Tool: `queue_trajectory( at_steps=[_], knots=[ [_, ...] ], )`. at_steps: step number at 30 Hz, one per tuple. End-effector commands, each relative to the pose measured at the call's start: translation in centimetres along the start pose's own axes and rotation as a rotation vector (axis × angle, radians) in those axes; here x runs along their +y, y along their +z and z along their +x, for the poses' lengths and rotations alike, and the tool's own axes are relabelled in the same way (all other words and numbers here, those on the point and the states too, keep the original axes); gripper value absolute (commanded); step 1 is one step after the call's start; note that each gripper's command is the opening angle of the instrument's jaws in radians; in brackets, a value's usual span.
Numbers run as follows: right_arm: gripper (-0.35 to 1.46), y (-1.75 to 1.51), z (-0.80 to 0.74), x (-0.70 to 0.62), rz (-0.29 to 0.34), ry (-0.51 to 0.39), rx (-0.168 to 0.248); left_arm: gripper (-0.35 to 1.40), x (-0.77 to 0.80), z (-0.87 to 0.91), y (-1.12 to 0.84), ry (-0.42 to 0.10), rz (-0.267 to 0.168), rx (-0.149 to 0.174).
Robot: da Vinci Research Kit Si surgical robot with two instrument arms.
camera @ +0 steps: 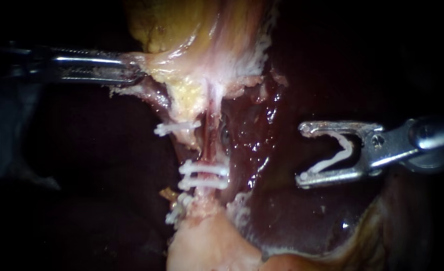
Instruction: Clipping third clip right tube
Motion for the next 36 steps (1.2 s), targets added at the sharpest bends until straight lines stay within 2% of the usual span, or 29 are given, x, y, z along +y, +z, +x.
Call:
queue_trajectory(
  at_steps=[1, 3, 7, 11, 15, 19, 25, 29, 36],
  knots=[
    [0.50, 0.00, 0.00, 0.00, 0.003, 0.000, 0.001, -0.35, 0.00, 0.01, -0.01, 0.000, 0.000, 0.000],
    [0.50, 0.01, -0.01, 0.00, 0.003, 0.000, 0.001, -0.35, 0.01, 0.03, -0.05, -0.002, -0.003, -0.002],
    [0.50, 0.02, -0.01, 0.00, 0.002, 0.000, 0.001, -0.35, 0.05, 0.21, -0.25, -0.011, -0.012, -0.006],
    [0.50, 0.02, -0.01, 0.00, 0.002, 0.000, 0.000, -0.35, 0.08, 0.42, -0.53, -0.027, -0.005, 0.029],
    [0.50, 0.02, -0.01, 0.00, 0.002, 0.000, 0.000, -0.35, 0.08, 0.62, -0.82, -0.007, 0.008, 0.054],
    [0.50, 0.02, -0.01, 0.00, 0.005, 0.000, 0.001, -0.35, 0.06, 0.63, -1.00, -0.006, 0.020, 0.063],
    [0.50, 0.03, 0.00, 0.01, 0.007, 0.000, 0.002, -0.35, 0.05, 0.59, -1.02, -0.007, 0.026, 0.065],
    [0.50, 0.10, 0.03, 0.01, 0.033, 0.001, 0.008, -0.35, 0.05, 0.59, -1.02, -0.007, 0.027, 0.065],
    [0.50, 0.38, 0.18, 0.04, 0.085, 0.117, 0.027, -0.35, 0.06, 0.58, -1.01, -0.007, 0.027, 0.065]
  ],
)
